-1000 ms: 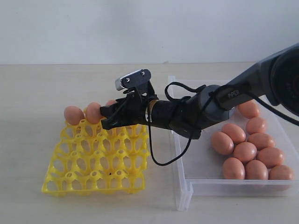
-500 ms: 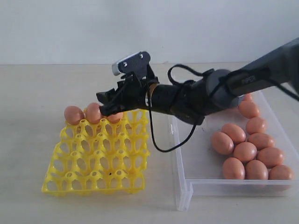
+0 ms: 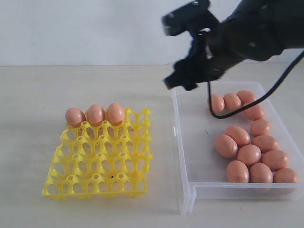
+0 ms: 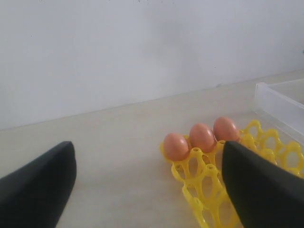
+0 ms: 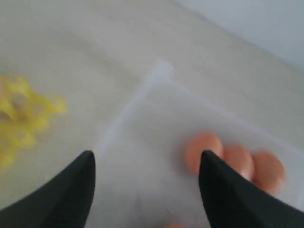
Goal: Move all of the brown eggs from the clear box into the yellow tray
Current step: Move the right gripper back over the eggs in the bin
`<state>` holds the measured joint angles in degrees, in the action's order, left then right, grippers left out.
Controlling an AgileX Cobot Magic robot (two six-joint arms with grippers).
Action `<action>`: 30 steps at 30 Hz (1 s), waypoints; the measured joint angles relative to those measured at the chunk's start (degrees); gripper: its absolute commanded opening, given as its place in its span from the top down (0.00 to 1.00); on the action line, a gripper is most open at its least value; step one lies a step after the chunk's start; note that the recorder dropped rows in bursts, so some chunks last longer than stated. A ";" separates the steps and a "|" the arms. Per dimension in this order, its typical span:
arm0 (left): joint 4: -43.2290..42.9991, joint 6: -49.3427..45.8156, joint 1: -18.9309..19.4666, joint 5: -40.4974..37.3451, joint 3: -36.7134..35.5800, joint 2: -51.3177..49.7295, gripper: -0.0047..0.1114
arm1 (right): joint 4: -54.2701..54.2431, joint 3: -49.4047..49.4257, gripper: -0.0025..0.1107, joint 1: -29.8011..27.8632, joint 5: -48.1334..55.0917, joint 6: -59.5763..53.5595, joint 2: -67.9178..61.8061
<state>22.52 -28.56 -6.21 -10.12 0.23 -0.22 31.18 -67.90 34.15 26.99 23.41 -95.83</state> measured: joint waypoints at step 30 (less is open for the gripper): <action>0.00 0.00 0.00 0.00 0.00 0.00 0.29 | -30.30 -29.53 0.48 -15.46 20.47 -21.02 -28.74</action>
<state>22.52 -28.56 -6.21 -10.12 0.23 -0.22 0.88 -97.43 18.69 47.46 2.38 -124.56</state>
